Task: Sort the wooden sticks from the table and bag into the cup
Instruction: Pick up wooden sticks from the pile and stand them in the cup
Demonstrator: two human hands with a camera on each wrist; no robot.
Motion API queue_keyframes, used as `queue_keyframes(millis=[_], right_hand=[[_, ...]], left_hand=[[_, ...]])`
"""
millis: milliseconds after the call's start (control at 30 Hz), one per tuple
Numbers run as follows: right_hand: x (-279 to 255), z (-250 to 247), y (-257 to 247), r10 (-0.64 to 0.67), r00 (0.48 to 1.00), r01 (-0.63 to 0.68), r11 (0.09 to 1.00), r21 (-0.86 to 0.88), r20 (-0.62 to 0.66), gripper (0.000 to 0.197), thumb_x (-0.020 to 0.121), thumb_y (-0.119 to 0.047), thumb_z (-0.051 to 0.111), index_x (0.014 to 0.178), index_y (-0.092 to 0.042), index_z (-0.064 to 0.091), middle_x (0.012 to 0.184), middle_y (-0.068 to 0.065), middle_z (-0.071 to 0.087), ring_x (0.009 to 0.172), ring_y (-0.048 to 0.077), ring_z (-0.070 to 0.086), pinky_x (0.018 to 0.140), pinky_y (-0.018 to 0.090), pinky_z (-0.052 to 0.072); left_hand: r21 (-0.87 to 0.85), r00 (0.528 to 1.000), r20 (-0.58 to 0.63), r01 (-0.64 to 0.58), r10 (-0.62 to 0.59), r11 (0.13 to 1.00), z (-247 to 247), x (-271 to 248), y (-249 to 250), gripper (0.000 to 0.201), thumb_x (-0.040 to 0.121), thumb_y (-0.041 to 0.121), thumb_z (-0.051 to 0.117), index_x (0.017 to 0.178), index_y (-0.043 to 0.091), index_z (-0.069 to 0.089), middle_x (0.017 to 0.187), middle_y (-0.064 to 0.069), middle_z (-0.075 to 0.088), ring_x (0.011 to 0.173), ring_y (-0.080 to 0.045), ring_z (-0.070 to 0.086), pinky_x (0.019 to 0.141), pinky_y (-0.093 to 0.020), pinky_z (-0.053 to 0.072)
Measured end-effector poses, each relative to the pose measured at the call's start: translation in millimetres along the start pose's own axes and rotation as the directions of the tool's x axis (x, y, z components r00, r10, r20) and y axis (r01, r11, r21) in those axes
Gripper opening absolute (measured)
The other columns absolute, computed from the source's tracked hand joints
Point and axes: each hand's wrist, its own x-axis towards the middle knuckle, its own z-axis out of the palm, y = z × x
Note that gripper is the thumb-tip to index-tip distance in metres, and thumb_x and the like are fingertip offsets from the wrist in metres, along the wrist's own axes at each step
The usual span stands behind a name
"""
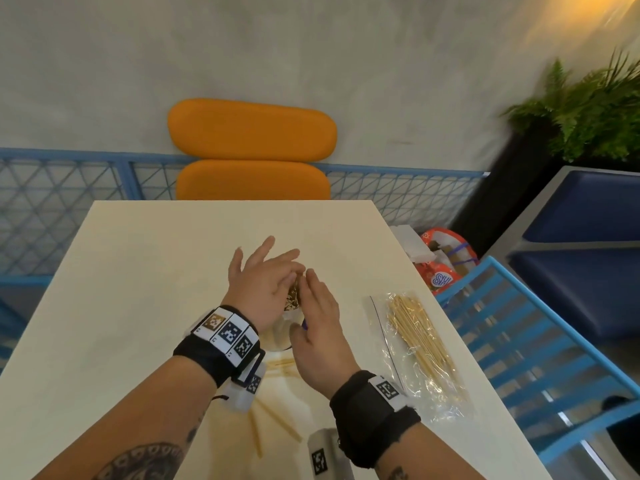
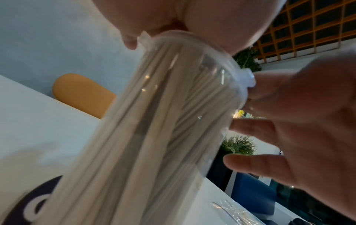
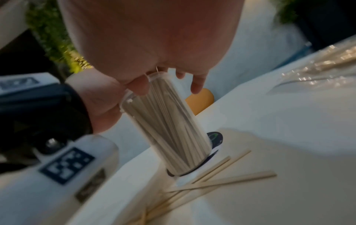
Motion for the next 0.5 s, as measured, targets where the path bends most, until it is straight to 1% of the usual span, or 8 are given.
queue_keyframes(millis=[67,100,167,233,300,367,433,500], right_hand=[[-1.3,2.9,2.3,-0.054,0.999,0.054,0.988,-0.144,0.003,0.076,0.089,-0.015,0.036,0.160,-0.022,0.010,0.164,-0.016,-0.005,0.153,0.010,-0.010,0.119,0.018,-0.005],[-1.9,3.0,2.7,-0.076,0.997,0.075,0.975,-0.211,0.007,0.079,0.085,-0.014,0.036,0.160,-0.021,0.012,0.165,-0.015,-0.004,0.153,0.013,-0.009,0.120,0.022,-0.002],[-1.8,0.1,1.3,-0.082,0.997,0.081,0.943,-0.323,0.011,0.082,0.083,-0.012,0.040,0.159,-0.022,0.013,0.167,-0.012,0.000,0.154,0.017,-0.008,0.120,0.032,0.011],[1.0,-4.7,-1.6,-0.062,0.998,0.062,0.918,-0.392,0.011,0.083,0.084,-0.010,0.042,0.160,-0.023,0.011,0.167,-0.011,0.004,0.154,0.018,-0.010,0.119,0.040,0.018],[4.3,-8.8,-4.2,-0.065,0.998,0.070,0.905,-0.419,0.026,0.083,0.085,-0.010,0.043,0.160,-0.022,0.011,0.167,-0.010,0.007,0.154,0.019,-0.010,0.119,0.044,0.019],[6.9,-11.4,-6.3,-0.066,0.995,0.094,0.888,-0.450,0.079,0.081,0.086,-0.010,0.046,0.160,-0.023,0.015,0.167,-0.010,0.009,0.154,0.022,-0.006,0.120,0.047,0.022],[7.6,-14.9,-8.9,-0.040,0.991,0.095,0.877,-0.471,0.126,0.080,0.088,-0.010,0.048,0.159,-0.025,0.016,0.166,-0.012,0.009,0.154,0.023,-0.004,0.119,0.048,0.023],[5.8,-19.0,-11.9,-0.026,0.993,0.077,0.893,-0.444,0.119,0.082,0.088,-0.008,0.046,0.160,-0.027,0.012,0.166,-0.014,0.007,0.153,0.020,-0.005,0.118,0.046,0.021]], left_hand=[[0.093,0.996,0.086,0.015,-0.023,0.996,-4.1,-4.3,0.6,0.038,0.107,0.034,0.029,0.131,0.043,0.057,0.152,0.032,0.028,0.152,-0.005,-0.009,0.118,-0.050,-0.020],[0.129,0.992,0.127,0.010,-0.026,0.992,-4.5,-5.6,-2.2,0.042,0.106,0.038,0.025,0.138,0.043,0.053,0.156,0.031,0.021,0.152,-0.006,-0.014,0.117,-0.052,-0.023],[0.209,0.979,0.201,-0.009,-0.035,0.978,-7.6,-7.9,-5.1,0.058,0.100,0.047,0.012,0.149,0.039,0.040,0.161,0.028,0.010,0.150,-0.008,-0.023,0.114,-0.056,-0.026],[0.281,0.977,0.214,-0.040,-0.022,0.959,-10.0,-10.5,-7.6,0.067,0.093,0.049,0.004,0.156,0.036,0.025,0.162,0.027,0.001,0.147,-0.010,-0.030,0.113,-0.058,-0.026],[0.293,0.981,0.192,-0.060,0.003,0.954,-11.1,-13.6,-8.2,0.070,0.092,0.052,0.000,0.158,0.036,0.014,0.162,0.027,-0.003,0.146,-0.009,-0.032,0.113,-0.058,-0.026],[0.309,0.976,0.216,-0.064,-0.005,0.949,-10.5,-16.2,-7.6,0.073,0.091,0.055,-0.004,0.159,0.034,0.014,0.162,0.026,-0.004,0.146,-0.009,-0.032,0.113,-0.059,-0.025],[0.322,0.969,0.247,-0.052,-0.030,0.945,-9.8,-19.3,-6.5,0.072,0.092,0.056,-0.003,0.158,0.032,0.014,0.163,0.024,-0.006,0.146,-0.011,-0.033,0.113,-0.058,-0.026],[0.259,0.976,0.216,-0.028,-0.030,0.965,-12.5,-22.6,-6.6,0.072,0.093,0.057,-0.002,0.159,0.032,0.013,0.164,0.022,-0.005,0.148,-0.011,-0.029,0.115,-0.055,-0.024]])
